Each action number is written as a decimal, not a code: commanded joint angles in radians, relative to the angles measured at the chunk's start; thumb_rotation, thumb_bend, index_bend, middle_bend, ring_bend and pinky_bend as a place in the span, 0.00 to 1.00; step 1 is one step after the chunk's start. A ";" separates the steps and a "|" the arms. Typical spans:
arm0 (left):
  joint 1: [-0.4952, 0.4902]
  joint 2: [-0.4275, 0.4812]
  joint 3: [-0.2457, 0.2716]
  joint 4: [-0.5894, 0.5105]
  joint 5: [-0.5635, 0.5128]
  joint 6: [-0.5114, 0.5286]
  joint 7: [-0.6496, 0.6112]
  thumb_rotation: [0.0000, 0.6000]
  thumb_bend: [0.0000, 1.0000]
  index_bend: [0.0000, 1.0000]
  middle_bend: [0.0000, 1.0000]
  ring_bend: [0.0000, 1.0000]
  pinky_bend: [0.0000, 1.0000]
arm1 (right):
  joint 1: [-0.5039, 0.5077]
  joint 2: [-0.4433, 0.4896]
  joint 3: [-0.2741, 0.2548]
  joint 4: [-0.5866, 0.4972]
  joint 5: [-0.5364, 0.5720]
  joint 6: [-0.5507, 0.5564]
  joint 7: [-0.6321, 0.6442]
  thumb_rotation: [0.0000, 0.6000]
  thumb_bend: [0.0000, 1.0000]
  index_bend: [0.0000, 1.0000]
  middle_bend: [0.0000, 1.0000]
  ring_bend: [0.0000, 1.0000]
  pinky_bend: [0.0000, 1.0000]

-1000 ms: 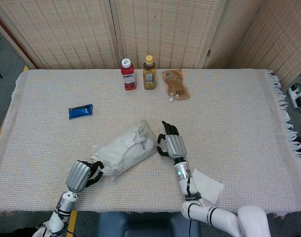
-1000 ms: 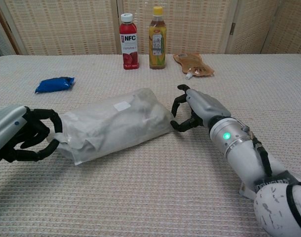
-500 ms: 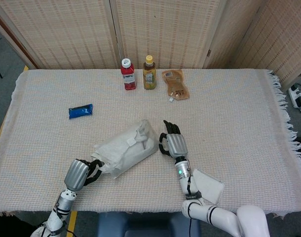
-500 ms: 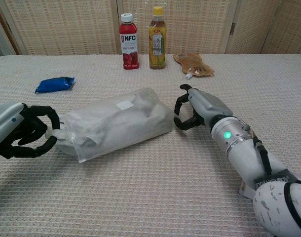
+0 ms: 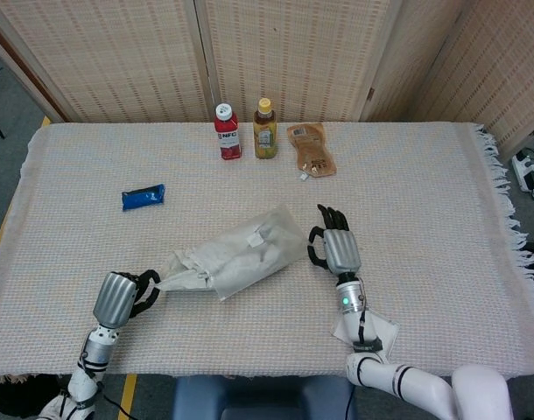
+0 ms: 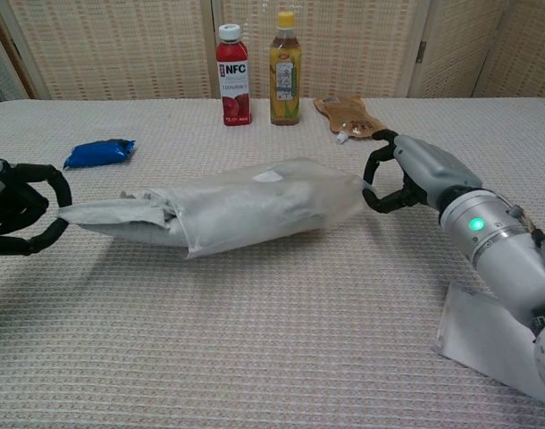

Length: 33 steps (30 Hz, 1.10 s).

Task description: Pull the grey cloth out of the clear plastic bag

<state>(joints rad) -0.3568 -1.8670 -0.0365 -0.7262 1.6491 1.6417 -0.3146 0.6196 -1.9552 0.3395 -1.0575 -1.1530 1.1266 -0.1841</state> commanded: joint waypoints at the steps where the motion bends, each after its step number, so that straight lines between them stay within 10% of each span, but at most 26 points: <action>1: 0.003 0.020 -0.017 0.023 -0.020 0.000 -0.015 1.00 0.57 0.71 1.00 1.00 1.00 | -0.048 0.074 -0.006 -0.058 -0.003 0.039 0.005 1.00 0.50 0.63 0.05 0.00 0.00; 17: 0.028 0.059 -0.030 0.147 -0.069 -0.021 -0.083 1.00 0.57 0.70 1.00 1.00 1.00 | -0.196 0.316 -0.020 -0.159 0.030 0.087 0.091 1.00 0.50 0.62 0.06 0.00 0.00; 19: 0.030 0.071 -0.012 0.126 -0.064 -0.054 -0.089 1.00 0.49 0.56 1.00 1.00 1.00 | -0.204 0.328 -0.030 -0.157 0.023 0.072 0.131 1.00 0.47 0.57 0.05 0.00 0.00; 22: 0.025 0.122 0.014 0.033 -0.048 -0.090 -0.084 1.00 0.25 0.09 0.97 0.99 1.00 | -0.215 0.356 -0.051 -0.164 0.009 0.050 0.158 1.00 0.31 0.29 0.01 0.00 0.00; 26: 0.019 0.238 0.037 -0.171 -0.023 -0.104 -0.023 0.87 0.16 0.00 0.70 0.82 0.98 | -0.251 0.432 -0.081 -0.241 -0.017 0.075 0.137 1.00 0.17 0.00 0.00 0.00 0.00; 33: 0.013 0.571 0.115 -0.658 -0.055 -0.289 0.253 0.84 0.13 0.00 0.18 0.20 0.25 | -0.358 0.600 -0.181 -0.435 -0.162 0.258 -0.014 1.00 0.10 0.00 0.00 0.00 0.00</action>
<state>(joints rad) -0.3377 -1.5122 0.0199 -1.1055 1.6116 1.4784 -0.2457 0.3168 -1.4324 0.2103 -1.4026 -1.2472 1.2982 -0.1069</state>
